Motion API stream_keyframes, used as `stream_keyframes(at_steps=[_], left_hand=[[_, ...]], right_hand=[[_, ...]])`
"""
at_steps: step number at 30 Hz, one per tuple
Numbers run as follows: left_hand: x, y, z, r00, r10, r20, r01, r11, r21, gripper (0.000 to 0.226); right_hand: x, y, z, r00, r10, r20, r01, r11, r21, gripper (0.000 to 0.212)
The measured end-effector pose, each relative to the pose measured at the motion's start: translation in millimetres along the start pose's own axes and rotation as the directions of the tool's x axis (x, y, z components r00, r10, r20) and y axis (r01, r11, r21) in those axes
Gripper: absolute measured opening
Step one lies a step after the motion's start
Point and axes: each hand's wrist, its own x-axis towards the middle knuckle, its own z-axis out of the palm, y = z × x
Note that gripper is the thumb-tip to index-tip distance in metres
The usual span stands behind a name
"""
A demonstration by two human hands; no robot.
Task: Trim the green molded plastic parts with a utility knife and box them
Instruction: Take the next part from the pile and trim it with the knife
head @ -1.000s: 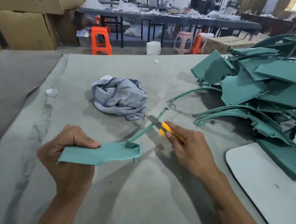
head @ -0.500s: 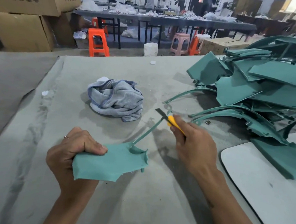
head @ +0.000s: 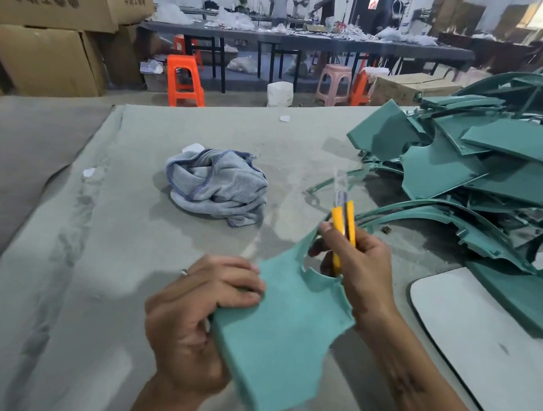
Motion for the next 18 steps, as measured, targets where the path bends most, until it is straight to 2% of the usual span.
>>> stream_keyframes(at_steps=[2, 4, 6, 8, 10, 11, 12, 13, 14, 15, 17, 18], left_hand=[[-13.1, 4.3, 11.5, 0.993, 0.093, 0.078, -0.087, 0.993, -0.077, 0.021], [-13.8, 1.7, 11.7, 0.971, 0.181, 0.154, -0.169, 0.981, -0.091, 0.024], [-10.4, 2.1, 10.4, 0.954, 0.222, 0.200, -0.230, 0.973, 0.018, 0.030], [-8.3, 0.1, 7.0, 0.961, 0.197, 0.195, -0.235, 0.953, 0.194, 0.050], [-2.4, -9.3, -3.8, 0.993, 0.050, 0.107, -0.076, 0.963, 0.258, 0.077], [-1.3, -14.6, -9.3, 0.996, -0.072, 0.053, 0.059, 0.974, 0.219, 0.083], [-1.9, -20.9, -15.0, 0.973, -0.231, 0.014, 0.228, 0.966, 0.122, 0.078], [-2.0, -26.7, -19.8, 0.913, -0.407, -0.004, 0.407, 0.913, -0.028, 0.064], [-0.5, -29.5, -23.6, 0.820, -0.572, 0.020, 0.564, 0.801, -0.198, 0.047], [2.0, -29.3, -26.5, 0.708, -0.700, 0.098, 0.684, 0.644, -0.342, 0.034], [4.9, -22.6, -27.5, 0.524, -0.786, 0.327, 0.829, 0.383, -0.407, 0.039], [5.5, -18.7, -25.5, 0.465, -0.770, 0.436, 0.872, 0.313, -0.377, 0.045]], right_hand=[[3.9, -2.2, -1.5, 0.999, 0.051, -0.012, -0.049, 0.993, 0.111, 0.021], [5.3, -5.2, -2.1, 0.998, 0.055, -0.006, -0.054, 0.993, 0.101, 0.018], [4.9, -6.9, -2.3, 0.998, 0.046, -0.035, -0.041, 0.992, 0.117, 0.014], [4.6, -7.8, -3.3, 0.992, 0.069, -0.101, -0.052, 0.985, 0.163, 0.011], [6.9, -7.5, -7.1, 0.985, 0.083, -0.154, -0.057, 0.985, 0.161, 0.010], [8.3, -8.3, -9.3, 0.984, 0.084, -0.155, -0.062, 0.987, 0.146, 0.012], [9.2, -8.7, -9.6, 0.988, 0.085, -0.130, -0.068, 0.989, 0.128, 0.013], [9.3, -9.2, -8.9, 0.993, 0.084, -0.078, -0.076, 0.991, 0.109, 0.013], [8.7, -9.3, -8.0, 0.997, 0.081, -0.009, -0.080, 0.993, 0.088, 0.015], [7.4, -9.3, -5.0, 0.995, 0.079, 0.065, -0.083, 0.994, 0.068, 0.016], [0.8, -7.4, 4.5, 0.976, 0.081, 0.204, -0.094, 0.994, 0.053, 0.017], [-4.0, -4.5, 10.3, 0.960, 0.089, 0.264, -0.108, 0.992, 0.058, 0.017]])
